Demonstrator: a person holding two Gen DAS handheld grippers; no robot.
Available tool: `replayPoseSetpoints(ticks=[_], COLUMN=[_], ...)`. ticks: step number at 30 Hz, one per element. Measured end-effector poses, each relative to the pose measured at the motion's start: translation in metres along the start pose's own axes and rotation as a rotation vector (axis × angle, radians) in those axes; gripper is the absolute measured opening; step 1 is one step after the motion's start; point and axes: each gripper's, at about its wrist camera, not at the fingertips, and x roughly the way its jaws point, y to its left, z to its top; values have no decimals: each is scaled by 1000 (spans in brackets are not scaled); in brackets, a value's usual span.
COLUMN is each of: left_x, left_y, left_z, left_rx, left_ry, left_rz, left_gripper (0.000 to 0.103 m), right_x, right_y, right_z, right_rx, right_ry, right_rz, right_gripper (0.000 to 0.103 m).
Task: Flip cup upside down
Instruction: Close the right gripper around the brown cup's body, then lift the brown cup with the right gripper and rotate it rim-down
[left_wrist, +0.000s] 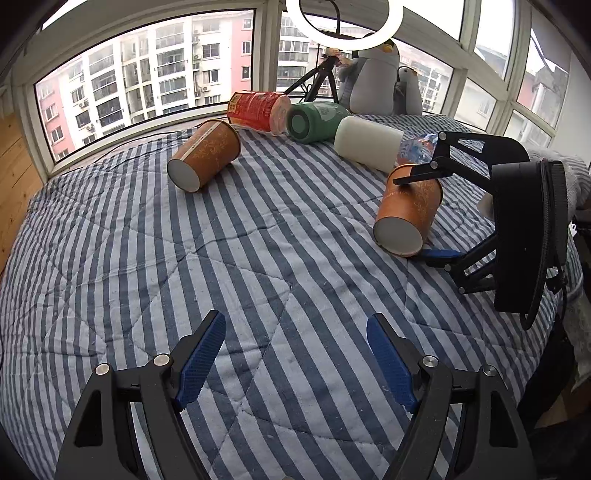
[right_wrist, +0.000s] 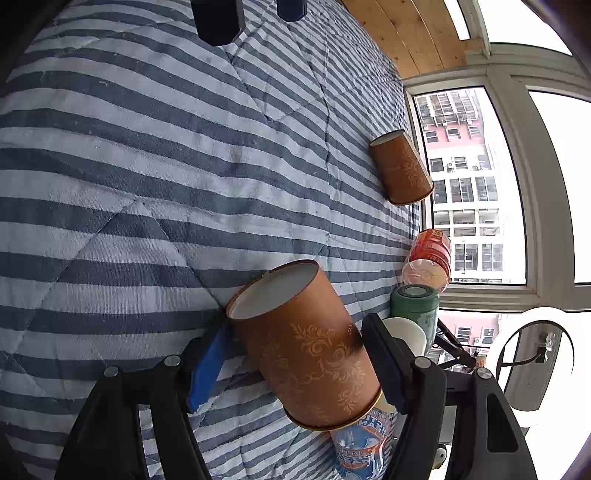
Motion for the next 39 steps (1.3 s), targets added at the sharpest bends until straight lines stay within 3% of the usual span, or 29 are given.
replayPoseSetpoints(ticks=[15,22,30,37,39], left_x=[-10,-17,-26,-32,-33], left_y=[8,8,7,5,5], left_z=[-10,-18,-25,-30,-31], left_rx=[-13,-15,-14,-10,-8], left_ry=[-12,-26,-42,-47,-47], left_rz=[-14,-35,-61,-67,-65], left_gripper=[82,82,82,82,82], right_x=[9,3,3,16,21], right_y=[-14,-37,-71,-84,-90], right_z=[5,-5,-37,-54,-54], right_rx=[132,390,868,1156,1208], right_ry=[10,-59,-211,-267,-259], right_rz=[22,97,210,283,341], right_gripper=[67,66,62,57,57])
